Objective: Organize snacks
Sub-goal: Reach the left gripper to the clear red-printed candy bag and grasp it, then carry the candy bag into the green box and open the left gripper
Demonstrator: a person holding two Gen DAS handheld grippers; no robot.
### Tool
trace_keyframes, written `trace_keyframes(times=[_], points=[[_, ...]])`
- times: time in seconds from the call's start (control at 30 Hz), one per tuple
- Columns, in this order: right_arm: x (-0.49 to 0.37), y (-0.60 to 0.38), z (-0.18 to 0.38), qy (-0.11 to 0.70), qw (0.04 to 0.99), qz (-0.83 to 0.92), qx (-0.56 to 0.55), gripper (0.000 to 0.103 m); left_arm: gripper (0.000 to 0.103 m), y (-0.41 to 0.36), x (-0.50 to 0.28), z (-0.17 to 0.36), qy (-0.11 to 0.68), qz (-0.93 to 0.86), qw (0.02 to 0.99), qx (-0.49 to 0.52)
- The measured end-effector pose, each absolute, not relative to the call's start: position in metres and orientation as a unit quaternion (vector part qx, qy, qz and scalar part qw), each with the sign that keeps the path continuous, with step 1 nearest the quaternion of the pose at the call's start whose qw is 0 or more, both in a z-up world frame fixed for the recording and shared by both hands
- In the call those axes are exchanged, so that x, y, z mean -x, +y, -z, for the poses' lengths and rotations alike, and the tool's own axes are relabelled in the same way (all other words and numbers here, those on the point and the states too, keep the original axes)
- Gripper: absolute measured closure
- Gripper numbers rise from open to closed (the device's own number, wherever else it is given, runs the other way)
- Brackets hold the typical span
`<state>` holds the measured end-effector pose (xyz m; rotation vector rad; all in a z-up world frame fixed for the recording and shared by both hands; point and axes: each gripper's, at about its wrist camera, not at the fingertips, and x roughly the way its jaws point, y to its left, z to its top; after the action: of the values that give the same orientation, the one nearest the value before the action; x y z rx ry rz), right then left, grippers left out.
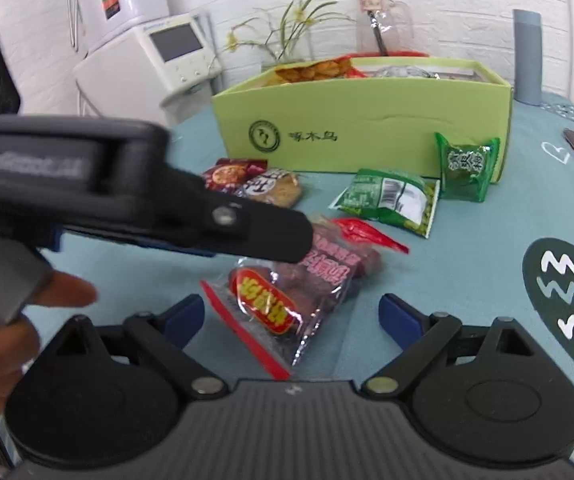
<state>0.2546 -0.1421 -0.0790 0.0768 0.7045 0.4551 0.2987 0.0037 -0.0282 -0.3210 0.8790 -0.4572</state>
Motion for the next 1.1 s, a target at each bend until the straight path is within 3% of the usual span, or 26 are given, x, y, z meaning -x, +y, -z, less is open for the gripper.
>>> trace_keyframes(times=[0.2, 0.43, 0.7, 0.87, 1.0, 1.1], points=[[-0.245, -0.14, 0.082, 0.328, 0.919, -0.217, -0.02, 0.01, 0.035, -0.004, -0.311, 0.042, 0.44, 0.226, 0.858, 0.14], [-0.247, -0.153, 0.078, 0.334, 0.906, -0.256, -0.048, 0.009, 0.061, -0.016, -0.299, 0.041, 0.452, 0.26, 0.843, 0.131], [-0.228, -0.161, 0.077, 0.331, 0.901, -0.277, -0.043, 0.009, 0.065, -0.025, -0.273, 0.039, 0.452, 0.252, 0.846, 0.128], [-0.205, -0.163, 0.074, 0.322, 0.905, -0.276, -0.017, 0.01, 0.058, -0.028, -0.252, 0.037, 0.455, 0.26, 0.842, 0.13], [-0.205, -0.169, 0.069, 0.304, 0.925, -0.226, -0.013, 0.01, 0.038, -0.022, -0.256, 0.028, 0.436, 0.233, 0.858, 0.141], [-0.213, -0.167, 0.073, 0.316, 0.918, -0.236, -0.027, 0.01, 0.035, -0.024, -0.263, 0.023, 0.427, 0.229, 0.864, 0.139]])
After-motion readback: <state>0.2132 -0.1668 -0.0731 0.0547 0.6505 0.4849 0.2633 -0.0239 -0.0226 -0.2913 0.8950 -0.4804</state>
